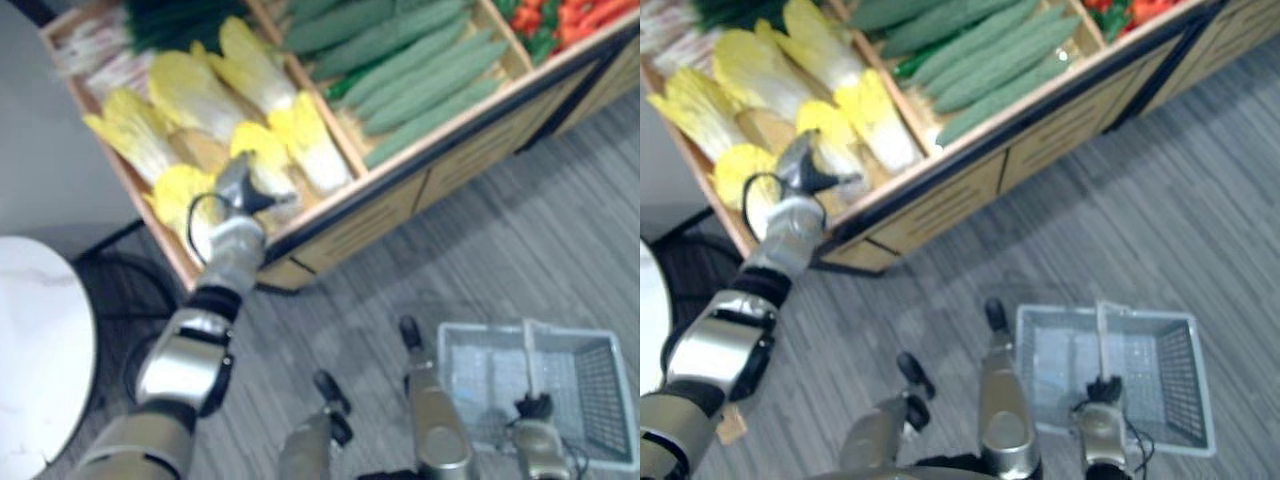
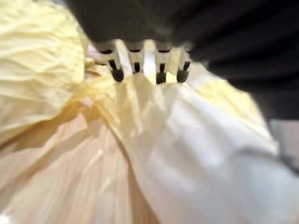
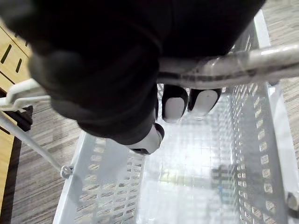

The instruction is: Pick vegetable in the basket

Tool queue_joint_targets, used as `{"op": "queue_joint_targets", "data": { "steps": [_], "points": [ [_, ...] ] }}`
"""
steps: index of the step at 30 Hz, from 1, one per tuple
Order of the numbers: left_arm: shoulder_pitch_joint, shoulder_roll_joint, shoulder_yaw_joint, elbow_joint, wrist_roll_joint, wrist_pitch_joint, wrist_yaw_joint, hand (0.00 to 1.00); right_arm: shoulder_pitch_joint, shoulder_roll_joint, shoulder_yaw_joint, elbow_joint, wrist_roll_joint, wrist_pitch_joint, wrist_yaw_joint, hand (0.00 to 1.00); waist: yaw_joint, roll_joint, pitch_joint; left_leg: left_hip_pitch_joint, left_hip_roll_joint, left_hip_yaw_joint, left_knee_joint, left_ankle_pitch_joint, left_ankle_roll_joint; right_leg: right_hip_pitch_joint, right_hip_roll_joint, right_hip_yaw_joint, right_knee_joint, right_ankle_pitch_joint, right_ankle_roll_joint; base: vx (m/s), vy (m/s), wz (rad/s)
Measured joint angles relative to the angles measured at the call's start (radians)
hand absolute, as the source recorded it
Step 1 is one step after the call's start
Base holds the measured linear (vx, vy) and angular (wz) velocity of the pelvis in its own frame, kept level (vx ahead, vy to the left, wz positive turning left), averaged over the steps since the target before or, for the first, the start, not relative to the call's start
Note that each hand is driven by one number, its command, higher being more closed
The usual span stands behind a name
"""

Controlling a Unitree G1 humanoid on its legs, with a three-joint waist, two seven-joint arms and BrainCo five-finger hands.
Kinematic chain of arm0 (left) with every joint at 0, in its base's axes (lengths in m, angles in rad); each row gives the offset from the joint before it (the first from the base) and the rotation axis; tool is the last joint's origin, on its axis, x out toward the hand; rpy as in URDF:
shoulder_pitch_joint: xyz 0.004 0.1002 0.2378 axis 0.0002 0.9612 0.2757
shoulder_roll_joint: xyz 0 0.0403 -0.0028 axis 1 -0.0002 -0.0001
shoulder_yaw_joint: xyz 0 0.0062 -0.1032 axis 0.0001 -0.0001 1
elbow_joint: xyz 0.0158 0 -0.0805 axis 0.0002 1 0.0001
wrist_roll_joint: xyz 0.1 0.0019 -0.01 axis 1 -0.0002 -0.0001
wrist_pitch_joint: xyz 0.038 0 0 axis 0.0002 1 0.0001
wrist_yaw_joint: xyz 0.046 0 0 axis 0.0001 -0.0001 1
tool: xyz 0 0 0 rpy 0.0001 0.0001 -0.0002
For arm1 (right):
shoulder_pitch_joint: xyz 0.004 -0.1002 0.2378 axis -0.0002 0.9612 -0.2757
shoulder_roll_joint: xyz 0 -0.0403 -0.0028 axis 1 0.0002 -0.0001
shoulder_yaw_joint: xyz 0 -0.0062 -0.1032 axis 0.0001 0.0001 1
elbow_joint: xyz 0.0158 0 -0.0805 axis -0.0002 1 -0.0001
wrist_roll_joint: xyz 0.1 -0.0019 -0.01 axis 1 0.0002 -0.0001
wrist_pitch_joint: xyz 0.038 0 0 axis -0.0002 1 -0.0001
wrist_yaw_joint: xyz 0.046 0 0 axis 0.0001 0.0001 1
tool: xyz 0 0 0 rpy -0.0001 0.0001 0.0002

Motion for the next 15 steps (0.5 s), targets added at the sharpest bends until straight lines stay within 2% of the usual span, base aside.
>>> {"op": "queue_joint_targets", "data": {
  "steps": [5, 8, 15],
  "points": [
    [-0.069, 0.007, 0.016, 0.022, 0.026, -0.002, 0.036, 1.00, -0.007, 0.000, 0.039, -0.008, 0.019, -0.022, -0.025, 1.00, 0.002, -0.006, 0.015, -0.057, 0.003, 0.017, 0.005, 0.000, 0.001, -0.060, 0.002, 0.017, -0.005, 0.010, 0.000, 0.06, 0.001, -0.06],
    [-0.108, 0.020, 0.050, 0.028, 0.048, 0.002, 0.036, 1.00, -0.005, -0.003, 0.067, -0.029, 0.037, -0.026, -0.028, 1.00, 0.014, -0.017, 0.024, -0.067, 0.012, 0.042, 0.012, -0.003, 0.001, -0.073, 0.011, 0.033, -0.019, 0.015, -0.003, 0.03, -0.019, -0.15],
    [-0.113, 0.029, 0.053, 0.030, 0.109, 0.015, 0.017, 1.00, 0.008, -0.019, 0.116, -0.071, 0.038, -0.035, -0.024, 1.00, 0.028, -0.017, 0.025, -0.054, 0.032, 0.062, 0.027, -0.010, -0.002, -0.054, 0.024, 0.034, -0.019, 0.017, -0.004, 0.06, -0.025, -0.05]
  ]
}}
